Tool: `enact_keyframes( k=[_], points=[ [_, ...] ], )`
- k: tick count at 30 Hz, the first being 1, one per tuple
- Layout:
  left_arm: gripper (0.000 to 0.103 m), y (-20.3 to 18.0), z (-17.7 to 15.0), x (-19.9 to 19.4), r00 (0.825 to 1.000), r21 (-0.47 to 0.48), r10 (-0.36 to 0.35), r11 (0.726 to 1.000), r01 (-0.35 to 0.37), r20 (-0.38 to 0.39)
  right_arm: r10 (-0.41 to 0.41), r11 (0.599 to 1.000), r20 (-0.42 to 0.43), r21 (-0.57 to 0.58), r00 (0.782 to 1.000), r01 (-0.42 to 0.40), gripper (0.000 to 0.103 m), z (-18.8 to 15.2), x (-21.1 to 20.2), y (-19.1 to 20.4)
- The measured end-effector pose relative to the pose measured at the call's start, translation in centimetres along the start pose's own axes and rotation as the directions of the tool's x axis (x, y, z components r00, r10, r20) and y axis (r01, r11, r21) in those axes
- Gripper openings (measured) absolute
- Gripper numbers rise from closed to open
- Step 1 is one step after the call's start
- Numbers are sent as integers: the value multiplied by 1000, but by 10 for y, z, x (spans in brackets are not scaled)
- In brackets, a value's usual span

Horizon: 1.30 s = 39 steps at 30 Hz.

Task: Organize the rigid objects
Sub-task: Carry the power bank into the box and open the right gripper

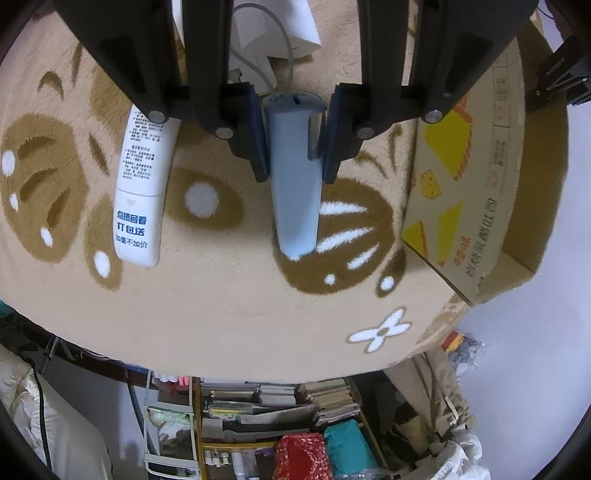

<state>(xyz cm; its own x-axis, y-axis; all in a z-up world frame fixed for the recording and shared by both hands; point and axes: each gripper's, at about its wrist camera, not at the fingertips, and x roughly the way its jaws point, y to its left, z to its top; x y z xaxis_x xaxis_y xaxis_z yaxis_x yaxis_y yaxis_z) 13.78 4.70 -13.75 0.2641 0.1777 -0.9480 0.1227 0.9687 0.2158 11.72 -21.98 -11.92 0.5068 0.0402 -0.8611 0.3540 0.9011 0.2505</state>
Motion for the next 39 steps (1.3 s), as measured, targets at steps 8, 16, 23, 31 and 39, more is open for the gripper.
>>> enact_keyframes(
  k=[8, 16, 23, 31, 39],
  points=[
    [18, -2, 0, 0, 1000, 6, 10, 1000, -10, 1, 46, 999, 48, 15, 998, -47, 30, 2, -14, 5],
    [18, -2, 0, -1, 1000, 9, 15, 1000, -15, 2, 96, 994, 82, 39, 992, -99, 30, 6, -22, 3],
    [18, -3, 0, -2, 1000, 13, 19, 1000, -19, 4, 143, 990, 121, -7, 982, -143, 30, 9, -35, 16],
    [18, -4, 1, -2, 1000, 20, 29, 999, -29, 6, 221, 975, 184, -75, 958, -210, 30, 7, -67, 41],
    [20, -6, 1, 0, 999, 30, 49, 998, -50, 9, 321, 942, 214, -172, 923, -288, 30, -2, -92, 75]
  ],
)
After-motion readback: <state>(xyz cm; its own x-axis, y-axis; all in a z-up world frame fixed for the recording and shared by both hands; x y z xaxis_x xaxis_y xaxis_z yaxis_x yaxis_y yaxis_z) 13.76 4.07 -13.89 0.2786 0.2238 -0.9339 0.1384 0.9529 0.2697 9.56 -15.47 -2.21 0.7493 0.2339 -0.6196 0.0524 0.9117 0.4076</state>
